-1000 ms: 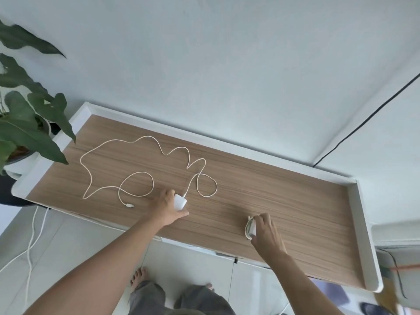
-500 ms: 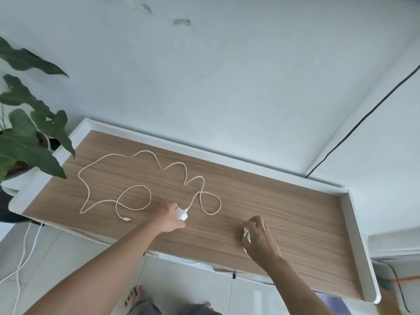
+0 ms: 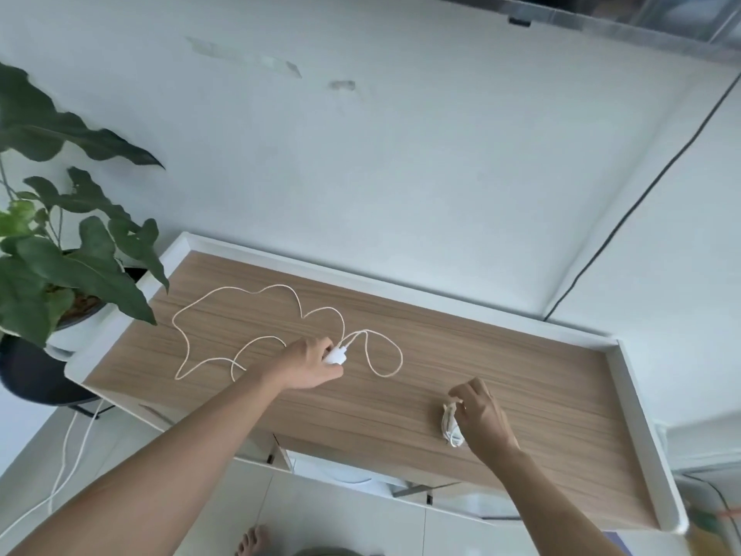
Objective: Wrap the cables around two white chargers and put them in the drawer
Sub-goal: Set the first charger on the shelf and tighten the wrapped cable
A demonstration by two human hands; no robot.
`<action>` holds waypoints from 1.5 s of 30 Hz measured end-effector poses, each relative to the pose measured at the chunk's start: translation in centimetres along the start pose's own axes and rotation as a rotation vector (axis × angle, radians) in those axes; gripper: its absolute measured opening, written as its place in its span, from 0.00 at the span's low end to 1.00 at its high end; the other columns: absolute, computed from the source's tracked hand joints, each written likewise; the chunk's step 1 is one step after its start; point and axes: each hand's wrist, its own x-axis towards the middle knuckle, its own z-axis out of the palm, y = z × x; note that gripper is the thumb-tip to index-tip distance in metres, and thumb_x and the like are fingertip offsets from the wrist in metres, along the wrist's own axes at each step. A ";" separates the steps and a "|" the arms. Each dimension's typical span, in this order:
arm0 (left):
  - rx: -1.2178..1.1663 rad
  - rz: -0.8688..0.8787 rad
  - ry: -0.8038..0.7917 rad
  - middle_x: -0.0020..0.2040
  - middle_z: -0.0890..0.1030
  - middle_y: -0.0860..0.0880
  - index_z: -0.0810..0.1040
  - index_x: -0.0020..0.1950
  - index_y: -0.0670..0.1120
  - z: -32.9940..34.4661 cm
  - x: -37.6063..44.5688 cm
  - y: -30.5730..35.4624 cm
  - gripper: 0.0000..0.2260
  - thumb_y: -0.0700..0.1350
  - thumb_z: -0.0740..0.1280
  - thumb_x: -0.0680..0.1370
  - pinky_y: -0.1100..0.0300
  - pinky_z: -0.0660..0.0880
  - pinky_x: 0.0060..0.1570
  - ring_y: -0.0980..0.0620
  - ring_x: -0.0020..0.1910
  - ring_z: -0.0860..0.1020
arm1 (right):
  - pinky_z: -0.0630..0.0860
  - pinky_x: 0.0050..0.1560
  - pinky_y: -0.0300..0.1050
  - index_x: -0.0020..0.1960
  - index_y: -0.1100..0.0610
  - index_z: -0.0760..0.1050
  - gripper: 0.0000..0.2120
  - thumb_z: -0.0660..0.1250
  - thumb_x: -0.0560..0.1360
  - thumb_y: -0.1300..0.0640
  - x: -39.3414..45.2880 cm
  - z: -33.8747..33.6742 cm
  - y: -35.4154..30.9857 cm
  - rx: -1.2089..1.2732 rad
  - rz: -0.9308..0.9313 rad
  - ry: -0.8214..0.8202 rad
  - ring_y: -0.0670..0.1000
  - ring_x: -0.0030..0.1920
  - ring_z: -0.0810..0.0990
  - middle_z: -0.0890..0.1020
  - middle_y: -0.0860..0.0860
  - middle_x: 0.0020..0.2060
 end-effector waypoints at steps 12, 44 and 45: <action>0.063 -0.005 0.094 0.64 0.80 0.47 0.71 0.66 0.48 7.5 1.7 -2.0 0.26 0.56 0.75 0.74 0.55 0.74 0.53 0.44 0.60 0.79 | 0.80 0.34 0.53 0.51 0.58 0.80 0.12 0.72 0.68 0.65 -5.2 -0.1 2.4 0.051 0.149 0.024 0.57 0.38 0.82 0.79 0.54 0.46; -0.114 0.413 -0.060 0.61 0.78 0.49 0.79 0.64 0.46 17.1 2.9 11.0 0.25 0.56 0.78 0.72 0.51 0.78 0.62 0.51 0.59 0.80 | 0.83 0.45 0.51 0.44 0.53 0.77 0.04 0.66 0.71 0.60 -4.0 0.2 3.7 0.647 0.535 -0.027 0.51 0.38 0.87 0.86 0.50 0.34; -0.130 0.414 -0.062 0.63 0.77 0.48 0.78 0.65 0.46 17.4 3.1 11.5 0.26 0.55 0.79 0.72 0.49 0.78 0.63 0.50 0.61 0.80 | 0.83 0.46 0.50 0.44 0.53 0.77 0.04 0.67 0.70 0.59 -4.1 0.2 3.8 0.650 0.526 -0.024 0.51 0.38 0.87 0.86 0.50 0.35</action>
